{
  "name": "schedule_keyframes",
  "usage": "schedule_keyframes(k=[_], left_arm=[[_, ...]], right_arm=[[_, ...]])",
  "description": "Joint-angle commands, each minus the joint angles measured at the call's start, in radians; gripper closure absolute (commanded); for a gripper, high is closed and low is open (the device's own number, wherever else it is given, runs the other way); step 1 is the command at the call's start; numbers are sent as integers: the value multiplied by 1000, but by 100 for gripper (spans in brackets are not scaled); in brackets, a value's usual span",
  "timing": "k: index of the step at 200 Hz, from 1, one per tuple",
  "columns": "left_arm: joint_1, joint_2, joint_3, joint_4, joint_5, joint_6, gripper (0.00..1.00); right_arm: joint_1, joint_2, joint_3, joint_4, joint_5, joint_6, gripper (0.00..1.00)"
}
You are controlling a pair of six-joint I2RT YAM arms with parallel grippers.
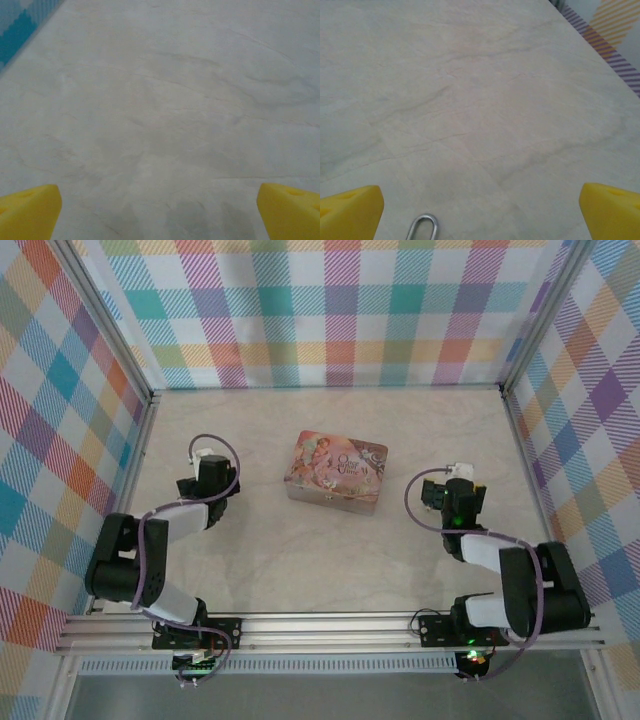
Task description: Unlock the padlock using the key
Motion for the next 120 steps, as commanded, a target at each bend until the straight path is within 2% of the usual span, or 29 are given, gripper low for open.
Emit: schedule_keyframes(k=[1, 8, 17, 26, 36, 44, 52, 61, 120], left_arm=[[31, 20, -106, 345, 144, 111, 0], [32, 1, -133, 357, 165, 105, 0], [41, 13, -188, 460, 175, 97, 0], [45, 61, -229, 614, 152, 100, 0], [44, 25, -202, 492, 156, 86, 0], [42, 48, -216, 568, 149, 100, 0], [40, 31, -206, 513, 147, 92, 0], [38, 41, -213, 549, 145, 98, 0], [39, 36, -210, 532, 145, 94, 0]], right_arm=[[-31, 123, -8, 344, -175, -51, 0], [-36, 142, 15, 269, -250, -61, 0], [-39, 204, 27, 357, -232, -70, 0], [-58, 157, 65, 201, -215, -17, 0], [-83, 180, 63, 238, -225, -2, 0], [-83, 161, 68, 192, -224, 3, 0], [-84, 172, 67, 214, -223, -1, 0], [-83, 162, 70, 196, -226, 2, 1], [-84, 171, 77, 189, -229, 3, 0]])
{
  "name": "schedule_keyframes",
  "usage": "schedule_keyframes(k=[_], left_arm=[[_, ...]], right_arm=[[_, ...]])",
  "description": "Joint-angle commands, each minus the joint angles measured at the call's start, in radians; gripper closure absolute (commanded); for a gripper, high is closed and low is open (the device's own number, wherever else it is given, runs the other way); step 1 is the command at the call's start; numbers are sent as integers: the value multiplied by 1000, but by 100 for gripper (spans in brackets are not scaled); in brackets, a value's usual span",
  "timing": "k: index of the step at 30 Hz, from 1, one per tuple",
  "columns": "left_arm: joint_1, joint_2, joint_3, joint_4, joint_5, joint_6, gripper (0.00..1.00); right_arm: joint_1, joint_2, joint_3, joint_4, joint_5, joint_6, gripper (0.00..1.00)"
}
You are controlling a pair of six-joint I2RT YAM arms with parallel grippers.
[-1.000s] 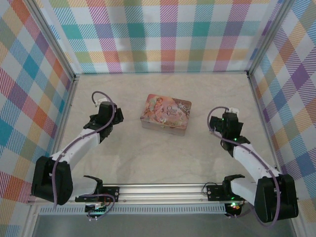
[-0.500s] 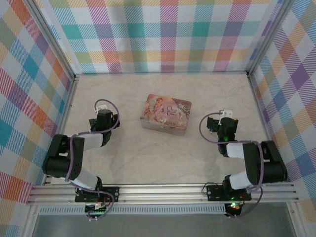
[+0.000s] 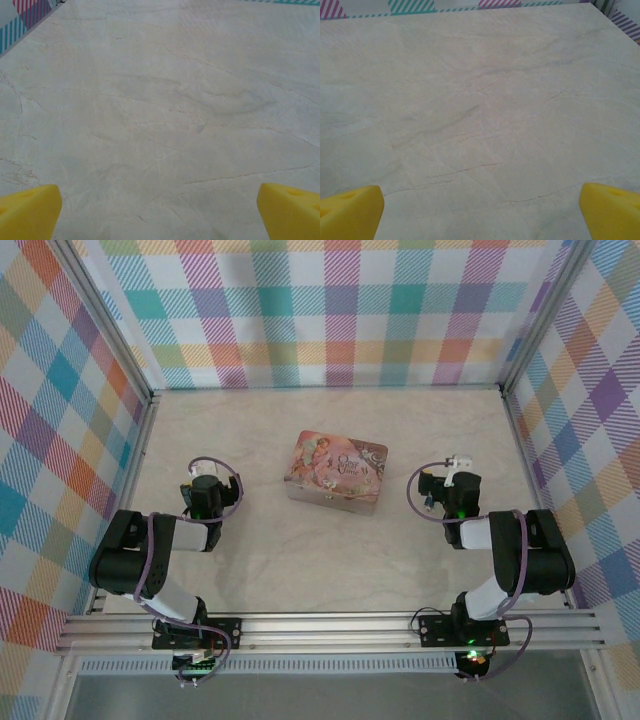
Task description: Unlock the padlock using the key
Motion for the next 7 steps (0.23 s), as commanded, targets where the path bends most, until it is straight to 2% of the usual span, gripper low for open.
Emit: schedule_keyframes(k=[1, 7], left_arm=[[6, -5, 4, 43, 12, 20, 0], [5, -5, 1, 46, 12, 21, 0]], right_arm=[[-2, -9, 25, 21, -23, 16, 0], [-3, -15, 16, 32, -23, 13, 0]])
